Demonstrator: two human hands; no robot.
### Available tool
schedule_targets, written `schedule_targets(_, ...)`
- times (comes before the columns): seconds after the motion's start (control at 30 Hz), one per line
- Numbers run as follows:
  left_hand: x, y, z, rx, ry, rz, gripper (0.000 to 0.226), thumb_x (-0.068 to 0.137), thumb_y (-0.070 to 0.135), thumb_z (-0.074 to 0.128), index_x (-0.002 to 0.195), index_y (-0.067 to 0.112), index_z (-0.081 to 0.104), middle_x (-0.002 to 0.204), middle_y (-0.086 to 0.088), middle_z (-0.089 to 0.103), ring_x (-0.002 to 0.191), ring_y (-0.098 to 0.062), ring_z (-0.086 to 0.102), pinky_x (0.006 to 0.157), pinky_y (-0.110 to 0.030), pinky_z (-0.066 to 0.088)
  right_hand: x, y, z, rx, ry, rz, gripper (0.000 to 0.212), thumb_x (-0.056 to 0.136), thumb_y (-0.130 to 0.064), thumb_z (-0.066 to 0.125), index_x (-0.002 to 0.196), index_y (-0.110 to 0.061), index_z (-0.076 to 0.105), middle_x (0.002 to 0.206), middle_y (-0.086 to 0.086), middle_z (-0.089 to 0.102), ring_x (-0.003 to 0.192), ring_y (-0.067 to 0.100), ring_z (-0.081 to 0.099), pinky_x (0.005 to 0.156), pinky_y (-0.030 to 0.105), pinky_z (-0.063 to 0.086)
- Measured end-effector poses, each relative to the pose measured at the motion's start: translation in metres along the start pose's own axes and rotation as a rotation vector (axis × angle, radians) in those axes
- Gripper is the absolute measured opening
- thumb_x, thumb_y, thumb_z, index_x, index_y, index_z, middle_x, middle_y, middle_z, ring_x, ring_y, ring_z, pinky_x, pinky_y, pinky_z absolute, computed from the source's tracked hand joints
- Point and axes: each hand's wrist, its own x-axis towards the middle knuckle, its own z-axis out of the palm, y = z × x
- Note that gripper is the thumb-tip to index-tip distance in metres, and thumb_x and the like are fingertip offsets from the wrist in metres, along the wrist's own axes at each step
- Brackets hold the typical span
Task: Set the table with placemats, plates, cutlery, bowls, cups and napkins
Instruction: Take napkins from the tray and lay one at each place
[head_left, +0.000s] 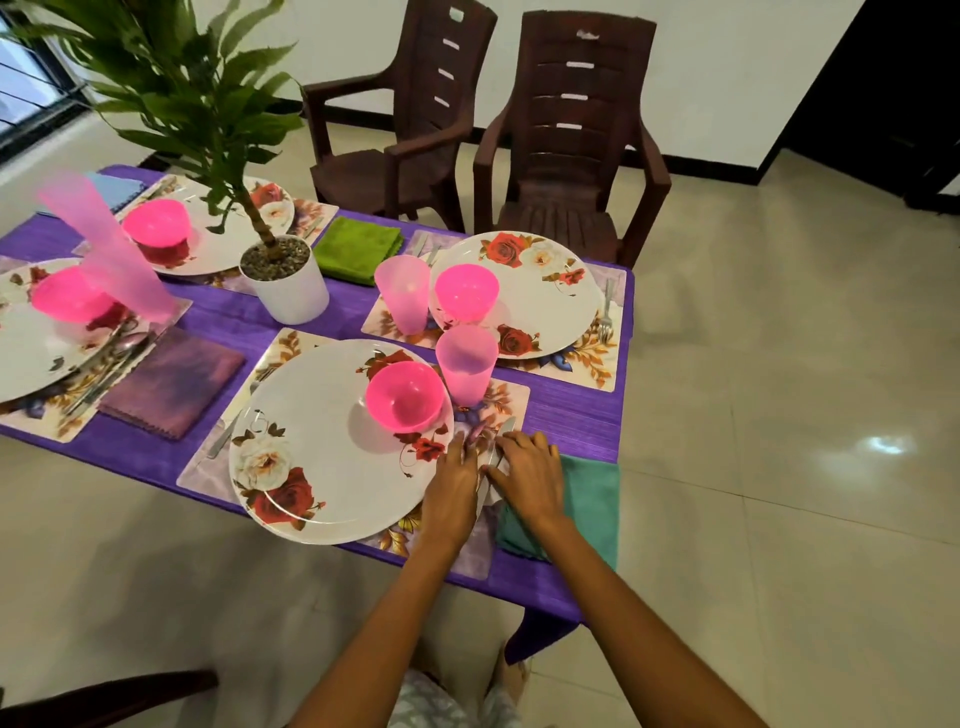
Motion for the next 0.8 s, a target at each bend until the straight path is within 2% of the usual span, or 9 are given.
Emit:
schedule_targets(0.1,0.002,0.002,-0.006,0.088,-0.041,0.010,0.074,0.086,0.011,0.065,0.148,0.015,0.024,0.155,-0.007,0.023,0.133,-0.024,0.040,0.092,-0.027,0.047,0.005,0.002,-0.004,-0.007,-0.026,-0.013,0.046,0.087,-0.044,0.060,0.126,-0.020,0.056,0.127,-0.001,0.059,0.112,0.023,0.046,0.088,0.036,0.037)
schedule_targets(0.23,-0.001,0.005,-0.009,0.147,-0.092,0.005,0.076,0.086,0.017,0.067,0.148,0.013,0.022,0.154,-0.008,0.027,0.136,-0.025,0.035,0.097,-0.030,0.046,0.001,0.002,-0.003,0.024,-0.067,-0.017,0.054,0.089,-0.043,0.058,0.137,-0.020,0.047,0.141,-0.001,0.049,0.120,0.022,0.041,0.093,0.036,0.034)
schedule_targets(0.33,-0.003,0.005,-0.012,0.132,-0.105,-0.005,0.085,0.080,0.016,0.073,0.148,0.012,0.022,0.153,-0.009,0.028,0.135,-0.026,0.037,0.096,-0.031,0.046,-0.001,0.003,-0.003,0.045,-0.085,-0.022,0.057,0.089,-0.044,0.057,0.139,-0.020,0.044,0.143,-0.002,0.046,0.122,0.022,0.040,0.095,0.035,0.033)
schedule_targets(0.43,-0.005,0.001,-0.010,0.172,-0.100,0.088,0.072,0.079,0.014,0.074,0.142,0.010,0.037,0.148,-0.012,0.036,0.126,-0.027,0.048,0.088,-0.028,0.051,-0.003,0.002,-0.007,0.116,-0.011,-0.008,0.041,0.090,-0.031,0.061,0.127,-0.015,0.056,0.127,0.004,0.056,0.114,0.023,0.046,0.090,0.033,0.038)
schedule_targets(0.5,-0.006,-0.002,-0.007,0.192,-0.094,0.107,0.061,0.080,0.011,0.073,0.134,0.008,0.047,0.141,-0.014,0.044,0.118,-0.028,0.055,0.080,-0.027,0.054,-0.008,0.004,-0.008,0.179,0.062,0.083,0.027,0.092,-0.022,0.058,0.116,-0.010,0.064,0.114,0.008,0.060,0.108,0.024,0.051,0.086,0.032,0.044)
schedule_targets(0.57,-0.006,-0.003,-0.004,0.196,-0.068,0.103,0.052,0.080,0.011,0.072,0.128,0.008,0.054,0.136,-0.015,0.048,0.114,-0.030,0.057,0.075,-0.029,0.055,-0.015,0.008,-0.007,0.171,0.079,0.153,0.023,0.094,-0.020,0.056,0.111,-0.010,0.068,0.109,0.009,0.063,0.105,0.023,0.054,0.084,0.032,0.047)
schedule_targets(0.67,-0.005,-0.001,-0.003,0.215,-0.072,0.097,0.044,0.090,0.024,0.061,0.131,0.015,0.050,0.145,-0.013,0.038,0.126,-0.029,0.045,0.085,-0.032,0.051,-0.020,0.010,-0.006,0.165,0.089,0.192,0.022,0.095,-0.018,0.055,0.111,-0.012,0.069,0.109,0.010,0.065,0.102,0.023,0.056,0.083,0.032,0.049)
schedule_targets(0.8,-0.008,0.002,-0.002,0.222,-0.126,0.077,0.056,0.092,0.044,0.050,0.142,0.024,0.035,0.153,-0.010,0.020,0.138,-0.028,0.026,0.101,-0.038,0.042,-0.010,0.006,-0.010,0.221,0.100,0.206,0.025,0.093,-0.016,0.057,0.116,-0.014,0.066,0.110,0.011,0.062,0.105,0.026,0.054,0.083,0.035,0.049)
